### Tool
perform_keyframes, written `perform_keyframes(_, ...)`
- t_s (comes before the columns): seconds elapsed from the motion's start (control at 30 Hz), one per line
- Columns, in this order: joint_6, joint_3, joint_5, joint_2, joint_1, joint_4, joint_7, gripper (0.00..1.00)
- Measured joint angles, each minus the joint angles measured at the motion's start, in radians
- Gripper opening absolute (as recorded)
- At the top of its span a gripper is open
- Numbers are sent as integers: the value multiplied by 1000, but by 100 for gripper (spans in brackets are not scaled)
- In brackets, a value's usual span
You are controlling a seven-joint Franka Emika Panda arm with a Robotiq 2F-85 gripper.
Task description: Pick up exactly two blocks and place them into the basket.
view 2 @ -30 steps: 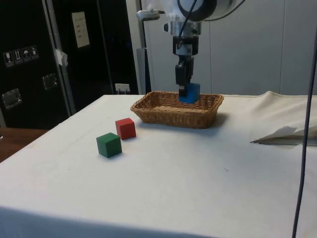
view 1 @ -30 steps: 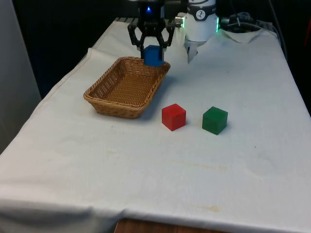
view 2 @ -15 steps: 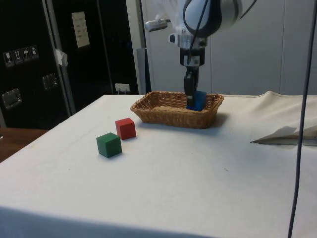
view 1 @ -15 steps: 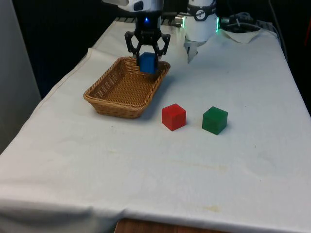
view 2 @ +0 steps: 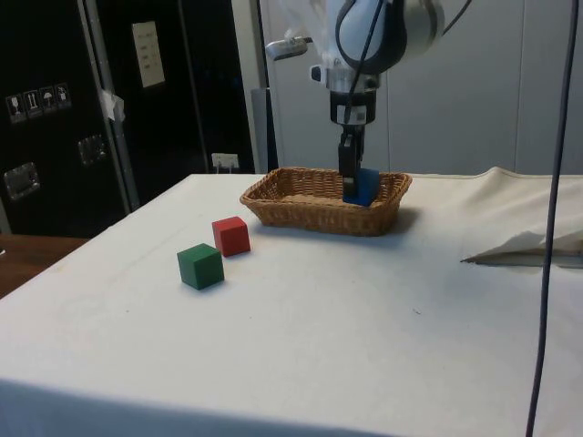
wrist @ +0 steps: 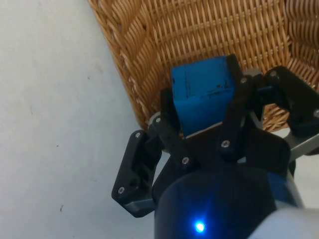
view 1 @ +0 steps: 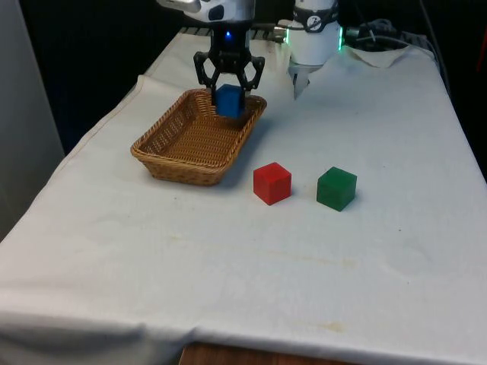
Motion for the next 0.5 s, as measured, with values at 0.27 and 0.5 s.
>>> perform_keyframes(0.27,0,-2,0,6,0,5,0,12)
perform_keyframes(0.5,-1,-5,0,17,-1,9,0,12)
